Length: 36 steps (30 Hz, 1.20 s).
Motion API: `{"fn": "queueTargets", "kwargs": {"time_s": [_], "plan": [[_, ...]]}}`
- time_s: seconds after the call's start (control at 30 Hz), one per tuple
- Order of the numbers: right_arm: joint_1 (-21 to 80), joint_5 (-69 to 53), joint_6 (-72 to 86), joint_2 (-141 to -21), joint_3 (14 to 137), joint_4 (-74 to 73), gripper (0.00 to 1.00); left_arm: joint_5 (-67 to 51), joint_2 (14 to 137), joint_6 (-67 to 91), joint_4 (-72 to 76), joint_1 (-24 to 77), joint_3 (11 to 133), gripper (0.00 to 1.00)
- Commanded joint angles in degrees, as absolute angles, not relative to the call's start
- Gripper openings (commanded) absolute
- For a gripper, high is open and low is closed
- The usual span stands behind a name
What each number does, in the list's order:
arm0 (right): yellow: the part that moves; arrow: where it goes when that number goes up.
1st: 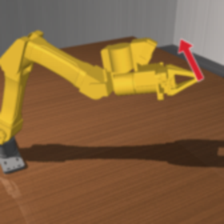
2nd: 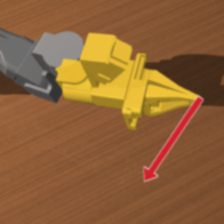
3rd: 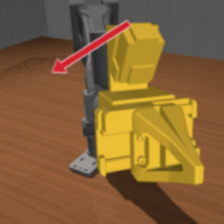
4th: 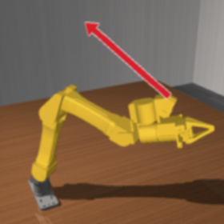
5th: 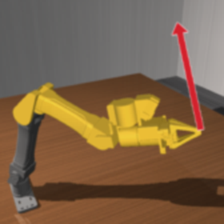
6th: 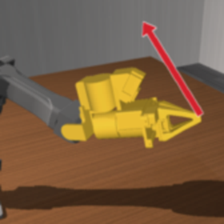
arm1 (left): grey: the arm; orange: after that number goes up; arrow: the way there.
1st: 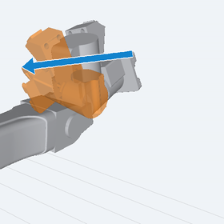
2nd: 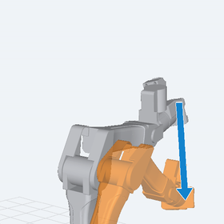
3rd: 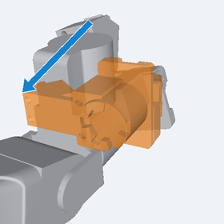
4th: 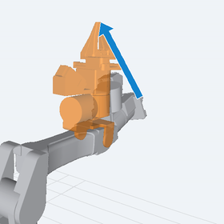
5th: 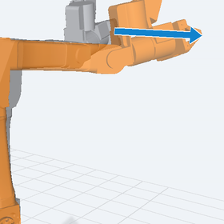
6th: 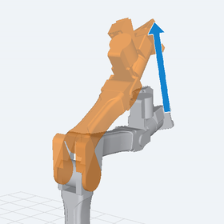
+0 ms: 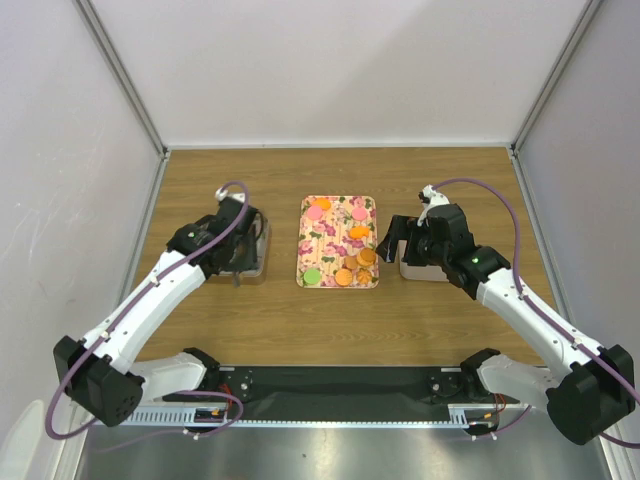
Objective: Pack the cookies
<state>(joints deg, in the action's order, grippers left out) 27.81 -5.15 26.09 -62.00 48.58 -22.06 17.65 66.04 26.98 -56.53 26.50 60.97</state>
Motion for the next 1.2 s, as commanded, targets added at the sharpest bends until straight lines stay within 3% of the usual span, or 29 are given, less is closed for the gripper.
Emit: {"fn": "queueTargets", "kwargs": {"time_s": [0.0,0.13,0.43,0.83,1.17], "plan": [[28.1,-3.2,25.9,-61.0,51.3,-22.1,0.94,19.4,68.4,29.5,-55.6,33.3,67.4,0.46],[27.8,-1.5,26.0,-59.7,51.4,-23.3,0.95,19.7,74.7,31.7,-53.8,43.4,71.6,0.47],[27.2,-0.1,26.5,-56.8,51.1,-26.1,0.95,14.2,84.7,33.1,-45.9,53.5,73.5,0.49],[27.2,-0.1,26.8,-57.3,51.0,-25.7,0.95,12.4,87.9,33.8,-44.6,56.6,72.7,0.50],[27.2,-0.1,27.0,-57.5,50.3,-25.0,0.95,12.8,87.6,35.2,-44.8,57.5,70.6,0.44]]}}
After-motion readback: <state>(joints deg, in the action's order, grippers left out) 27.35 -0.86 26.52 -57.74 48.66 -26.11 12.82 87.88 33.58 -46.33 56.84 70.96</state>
